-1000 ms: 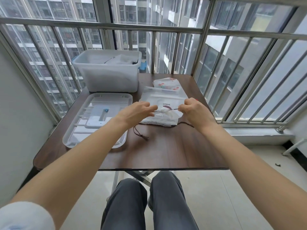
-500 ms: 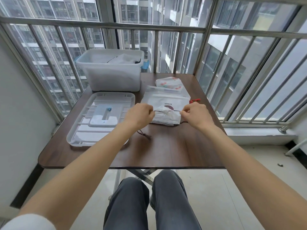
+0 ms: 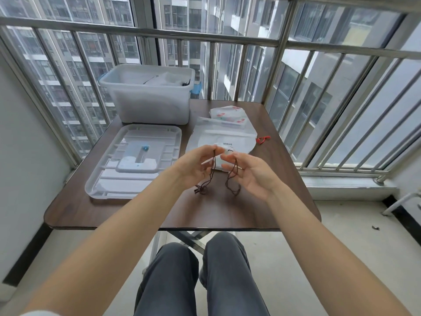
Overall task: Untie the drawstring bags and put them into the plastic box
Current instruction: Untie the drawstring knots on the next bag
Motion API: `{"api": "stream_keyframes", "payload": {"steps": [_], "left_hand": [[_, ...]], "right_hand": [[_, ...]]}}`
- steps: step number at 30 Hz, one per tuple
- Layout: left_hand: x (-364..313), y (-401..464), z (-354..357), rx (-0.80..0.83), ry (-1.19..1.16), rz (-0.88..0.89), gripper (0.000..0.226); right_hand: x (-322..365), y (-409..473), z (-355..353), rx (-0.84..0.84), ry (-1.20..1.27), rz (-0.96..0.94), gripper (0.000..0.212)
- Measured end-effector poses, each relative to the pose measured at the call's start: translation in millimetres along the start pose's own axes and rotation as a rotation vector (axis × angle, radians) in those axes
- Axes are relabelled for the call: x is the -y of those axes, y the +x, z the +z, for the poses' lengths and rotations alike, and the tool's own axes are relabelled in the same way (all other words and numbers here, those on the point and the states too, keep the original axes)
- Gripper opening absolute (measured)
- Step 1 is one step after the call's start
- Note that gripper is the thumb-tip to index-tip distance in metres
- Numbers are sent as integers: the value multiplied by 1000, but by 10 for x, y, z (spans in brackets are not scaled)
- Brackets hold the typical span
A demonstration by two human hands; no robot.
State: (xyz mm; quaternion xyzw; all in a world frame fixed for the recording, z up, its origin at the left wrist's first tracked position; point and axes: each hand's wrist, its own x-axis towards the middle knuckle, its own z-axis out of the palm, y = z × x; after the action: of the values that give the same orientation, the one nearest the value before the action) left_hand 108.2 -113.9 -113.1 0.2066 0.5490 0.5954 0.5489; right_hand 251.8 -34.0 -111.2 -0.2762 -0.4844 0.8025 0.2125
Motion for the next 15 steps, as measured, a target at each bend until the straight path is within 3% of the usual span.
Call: {"api": "stream_keyframes", "payload": {"steps": [3, 10, 12, 15], "left_hand": [[6, 14, 7, 21, -113, 9, 19], [10, -8, 93, 56, -128, 48, 17], [-5, -12, 82, 44, -87, 69, 16], [-11, -28, 62, 31, 95, 81, 18]], "right_hand": [[-4, -35, 45, 53, 93, 16, 19], [-54, -54, 144, 120, 162, -27, 18], [-41, -61, 126, 71, -55, -124, 15], [-17, -68, 58, -154, -876, -402, 10]]}}
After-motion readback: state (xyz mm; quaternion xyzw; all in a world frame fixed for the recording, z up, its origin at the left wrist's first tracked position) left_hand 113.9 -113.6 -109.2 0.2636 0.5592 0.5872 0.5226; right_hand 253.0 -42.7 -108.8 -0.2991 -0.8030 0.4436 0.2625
